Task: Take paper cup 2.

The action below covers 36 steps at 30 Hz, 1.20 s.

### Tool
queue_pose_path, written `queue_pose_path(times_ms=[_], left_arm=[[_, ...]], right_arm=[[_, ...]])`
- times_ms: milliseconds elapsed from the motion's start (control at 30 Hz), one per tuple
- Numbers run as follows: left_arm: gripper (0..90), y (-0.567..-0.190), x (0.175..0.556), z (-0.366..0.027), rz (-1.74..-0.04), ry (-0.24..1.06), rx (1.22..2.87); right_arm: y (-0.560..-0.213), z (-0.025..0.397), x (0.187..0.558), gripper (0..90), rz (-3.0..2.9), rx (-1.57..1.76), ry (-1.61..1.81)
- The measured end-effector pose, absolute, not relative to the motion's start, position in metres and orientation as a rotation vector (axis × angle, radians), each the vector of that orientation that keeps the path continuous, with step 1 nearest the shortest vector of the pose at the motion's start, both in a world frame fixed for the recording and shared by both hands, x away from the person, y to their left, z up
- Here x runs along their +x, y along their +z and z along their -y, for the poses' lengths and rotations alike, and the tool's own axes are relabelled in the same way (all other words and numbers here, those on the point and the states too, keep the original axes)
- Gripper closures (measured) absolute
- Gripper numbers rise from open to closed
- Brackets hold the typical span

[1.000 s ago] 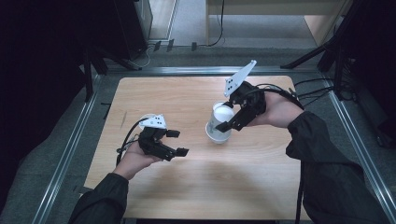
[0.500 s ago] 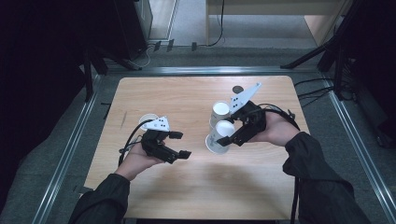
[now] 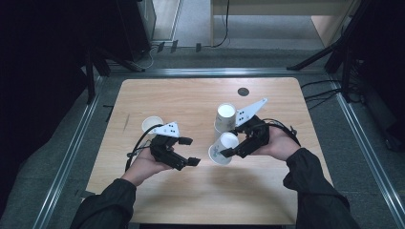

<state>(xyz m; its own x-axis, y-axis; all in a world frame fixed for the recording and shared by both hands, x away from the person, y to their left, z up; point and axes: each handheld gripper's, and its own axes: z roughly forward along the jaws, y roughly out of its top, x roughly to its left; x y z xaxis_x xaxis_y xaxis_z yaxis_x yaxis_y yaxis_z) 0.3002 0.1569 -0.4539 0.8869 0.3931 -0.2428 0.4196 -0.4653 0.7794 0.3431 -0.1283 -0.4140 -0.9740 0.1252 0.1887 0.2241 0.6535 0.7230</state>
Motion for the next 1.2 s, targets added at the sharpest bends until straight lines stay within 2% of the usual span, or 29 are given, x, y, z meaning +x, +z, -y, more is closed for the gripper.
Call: queue_pose_path(times_ms=[733,1200], left_arm=[[15.0,-0.471,0.312,-0.138,-0.481,-0.138,2.114],[15.5,-0.477,0.314,-0.132,-0.438,-0.161,2.114]], right_arm=[[-0.448,0.125,0.340,32.9,2.618,-0.334,-1.331],[-0.446,0.122,0.337,33.0,2.601,-0.332,-1.368]])
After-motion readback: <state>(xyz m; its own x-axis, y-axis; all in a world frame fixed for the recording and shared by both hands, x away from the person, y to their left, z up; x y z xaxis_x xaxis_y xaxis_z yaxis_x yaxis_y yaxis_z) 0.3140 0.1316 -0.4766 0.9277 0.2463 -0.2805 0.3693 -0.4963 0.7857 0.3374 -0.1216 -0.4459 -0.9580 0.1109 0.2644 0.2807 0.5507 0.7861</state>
